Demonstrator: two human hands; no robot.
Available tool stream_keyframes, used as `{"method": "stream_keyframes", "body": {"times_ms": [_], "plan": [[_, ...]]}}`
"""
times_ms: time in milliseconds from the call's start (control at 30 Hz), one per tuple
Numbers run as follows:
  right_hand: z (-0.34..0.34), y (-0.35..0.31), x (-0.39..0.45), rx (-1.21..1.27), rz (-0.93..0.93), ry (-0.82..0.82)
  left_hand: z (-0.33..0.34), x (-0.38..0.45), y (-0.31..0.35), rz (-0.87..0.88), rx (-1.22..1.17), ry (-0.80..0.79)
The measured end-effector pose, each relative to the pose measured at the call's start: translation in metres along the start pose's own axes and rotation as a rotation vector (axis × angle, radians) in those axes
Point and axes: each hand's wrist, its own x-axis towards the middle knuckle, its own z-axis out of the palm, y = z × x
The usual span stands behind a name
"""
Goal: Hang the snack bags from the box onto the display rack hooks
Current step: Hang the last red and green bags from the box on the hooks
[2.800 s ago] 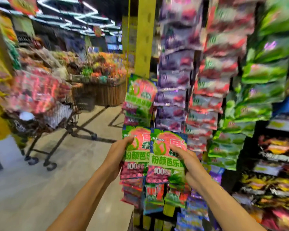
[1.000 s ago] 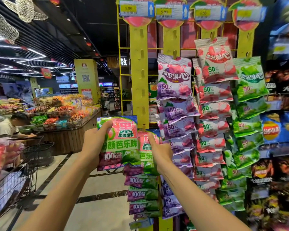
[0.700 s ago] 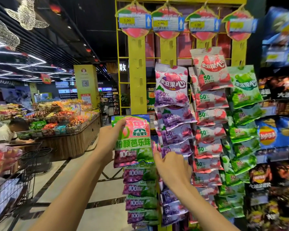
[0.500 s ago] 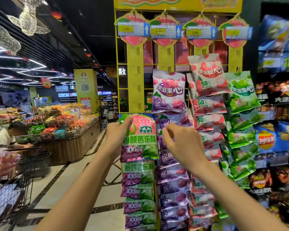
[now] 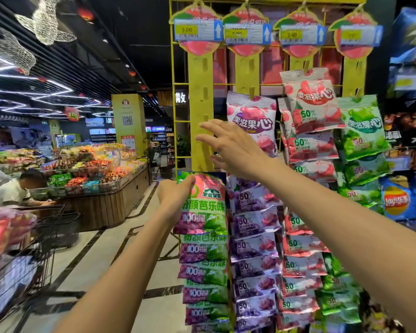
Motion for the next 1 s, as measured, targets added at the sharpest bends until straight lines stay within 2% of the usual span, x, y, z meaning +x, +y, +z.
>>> {"method": "stream_keyframes", "body": {"times_ms": [133,267,467,733,1000], "plan": [[0.001,0.005,0.002,-0.007,0.001,0.018,0.004,-0.003,0.005,0.064,0.006,-0.030],[-0.001,0.007,0.004,0.017,-0.005,0.041,0.010,-0.001,0.021,0.123,-0.013,0.021],[0.003,0.007,0.006,0.028,0.004,0.043,0.019,-0.006,0.019,0.080,0.080,0.123],[0.014,0.010,0.003,0.004,-0.017,0.043,0.019,-0.008,-0.006,0.004,0.071,0.119],[0.021,0.010,-0.001,-0.009,-0.037,0.056,0.006,-0.025,-0.006,0.060,0.190,0.065]]}}
